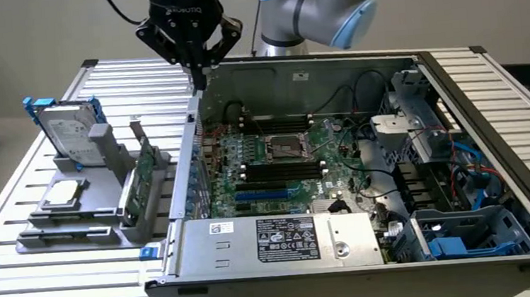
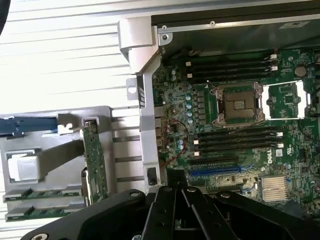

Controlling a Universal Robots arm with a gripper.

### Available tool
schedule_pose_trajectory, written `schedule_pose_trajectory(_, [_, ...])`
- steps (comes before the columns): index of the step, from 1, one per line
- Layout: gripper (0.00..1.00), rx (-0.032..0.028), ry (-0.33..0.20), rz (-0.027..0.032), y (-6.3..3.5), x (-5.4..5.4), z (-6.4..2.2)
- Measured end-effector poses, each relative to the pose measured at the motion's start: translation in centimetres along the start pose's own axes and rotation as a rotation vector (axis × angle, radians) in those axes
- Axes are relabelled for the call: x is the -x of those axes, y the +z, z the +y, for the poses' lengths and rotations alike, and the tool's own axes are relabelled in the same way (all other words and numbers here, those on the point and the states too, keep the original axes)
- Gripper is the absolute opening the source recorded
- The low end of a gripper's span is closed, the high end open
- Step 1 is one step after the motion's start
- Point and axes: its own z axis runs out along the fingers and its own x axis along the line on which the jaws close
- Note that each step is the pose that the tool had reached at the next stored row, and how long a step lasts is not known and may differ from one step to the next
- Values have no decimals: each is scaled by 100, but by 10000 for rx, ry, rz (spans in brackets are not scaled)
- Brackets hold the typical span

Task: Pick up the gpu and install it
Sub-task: 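Reach for the gpu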

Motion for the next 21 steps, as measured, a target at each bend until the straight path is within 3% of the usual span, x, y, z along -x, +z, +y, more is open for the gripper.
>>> schedule_pose_trajectory(15, [11,-65,17,407,70,-678,-70])
schedule_pose_trajectory(21, [11,-78,19,469,119,-950,-102])
